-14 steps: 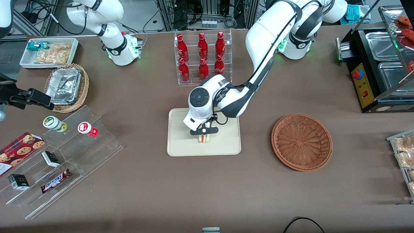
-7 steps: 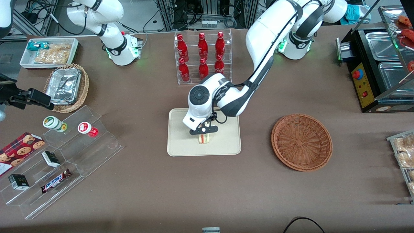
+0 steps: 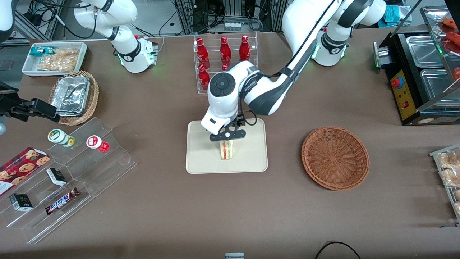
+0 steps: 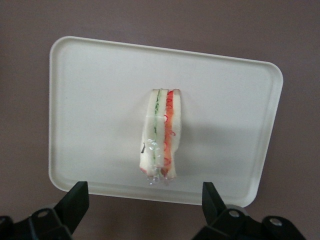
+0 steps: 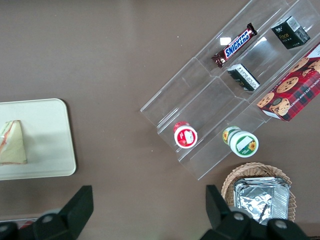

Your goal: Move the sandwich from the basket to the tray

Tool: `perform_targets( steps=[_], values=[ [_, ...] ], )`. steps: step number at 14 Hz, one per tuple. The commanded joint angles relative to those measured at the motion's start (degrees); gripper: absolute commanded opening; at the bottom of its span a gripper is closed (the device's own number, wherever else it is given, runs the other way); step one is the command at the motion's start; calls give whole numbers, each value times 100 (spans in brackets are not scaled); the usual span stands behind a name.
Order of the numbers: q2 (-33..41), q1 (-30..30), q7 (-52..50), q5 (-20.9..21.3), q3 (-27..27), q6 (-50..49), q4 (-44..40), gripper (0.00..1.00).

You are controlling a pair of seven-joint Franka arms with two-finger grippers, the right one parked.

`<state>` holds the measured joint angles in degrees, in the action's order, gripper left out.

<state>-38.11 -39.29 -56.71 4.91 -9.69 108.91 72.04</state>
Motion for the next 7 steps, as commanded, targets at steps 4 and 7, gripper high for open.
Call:
perform_targets(
  steps=[4,7],
  values=[
    [769,517,1359,380,336,-712,275,100],
    [1173,913,2312,353,336,-1238,398,100]
  ],
)
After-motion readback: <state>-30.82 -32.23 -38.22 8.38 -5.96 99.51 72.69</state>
